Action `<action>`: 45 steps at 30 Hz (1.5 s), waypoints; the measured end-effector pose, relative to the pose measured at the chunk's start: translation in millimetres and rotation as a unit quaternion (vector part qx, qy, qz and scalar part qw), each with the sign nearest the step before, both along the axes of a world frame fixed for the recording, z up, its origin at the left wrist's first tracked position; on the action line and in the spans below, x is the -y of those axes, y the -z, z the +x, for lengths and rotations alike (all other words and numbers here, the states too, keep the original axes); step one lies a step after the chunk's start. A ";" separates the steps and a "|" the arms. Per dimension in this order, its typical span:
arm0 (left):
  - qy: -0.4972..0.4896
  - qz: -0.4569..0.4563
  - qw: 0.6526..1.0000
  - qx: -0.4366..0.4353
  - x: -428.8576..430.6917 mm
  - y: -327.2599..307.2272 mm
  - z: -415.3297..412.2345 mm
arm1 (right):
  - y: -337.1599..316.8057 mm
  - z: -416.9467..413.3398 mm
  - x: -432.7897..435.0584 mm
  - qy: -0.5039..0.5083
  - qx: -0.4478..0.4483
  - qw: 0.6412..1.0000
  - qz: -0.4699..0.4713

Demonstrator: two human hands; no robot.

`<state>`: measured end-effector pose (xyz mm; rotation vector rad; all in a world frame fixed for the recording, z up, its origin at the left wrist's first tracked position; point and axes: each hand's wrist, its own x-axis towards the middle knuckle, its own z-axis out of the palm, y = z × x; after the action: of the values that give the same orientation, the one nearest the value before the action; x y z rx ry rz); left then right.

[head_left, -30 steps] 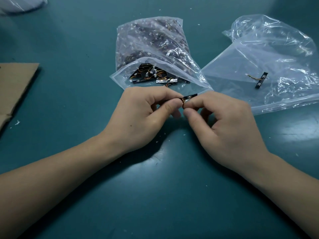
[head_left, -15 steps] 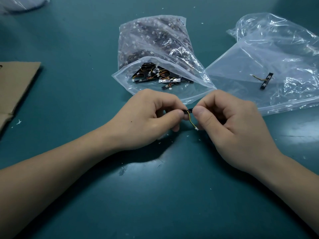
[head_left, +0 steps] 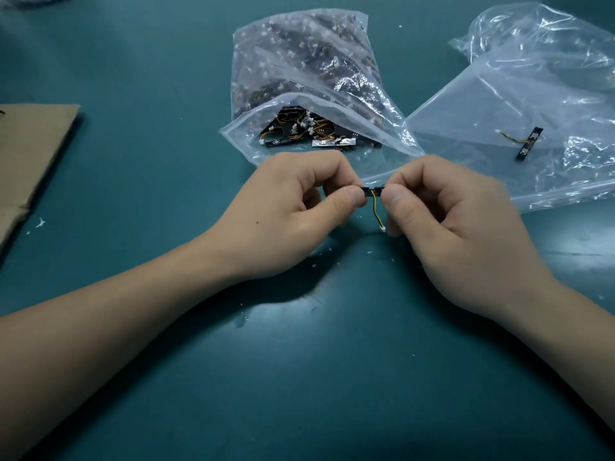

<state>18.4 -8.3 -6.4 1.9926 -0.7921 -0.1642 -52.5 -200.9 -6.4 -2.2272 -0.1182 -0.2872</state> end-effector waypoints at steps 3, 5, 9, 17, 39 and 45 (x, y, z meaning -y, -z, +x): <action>-0.020 -0.027 0.999 -0.025 -1.4 0.6 1.5 | -6.9 11.3 0.6 -0.033 -0.033 0.998 -0.046; -0.025 -0.041 0.998 -0.039 -1.3 1.1 2.3 | -7.9 15.6 0.8 -0.037 -0.014 0.997 -0.059; -0.009 -0.025 0.999 -0.031 -1.5 0.2 -0.1 | 1.5 10.8 0.4 -0.036 0.020 0.999 -0.035; -0.006 -0.003 1.000 -0.028 -2.7 -0.7 -5.2 | 6.4 7.6 5.1 -0.054 0.035 0.997 -0.041; 0.016 -0.114 0.987 -0.114 -5.5 2.2 3.6 | -0.9 19.1 -9.8 -0.044 0.028 0.999 -0.013; 0.035 -0.066 0.992 -0.099 -5.2 2.9 1.8 | 5.3 9.2 -3.0 -0.028 0.033 0.999 -0.014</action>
<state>20.3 -3.0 -9.3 1.7935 -0.7255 -0.3354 -43.3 -197.9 -11.7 -2.2395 -0.2213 -0.3294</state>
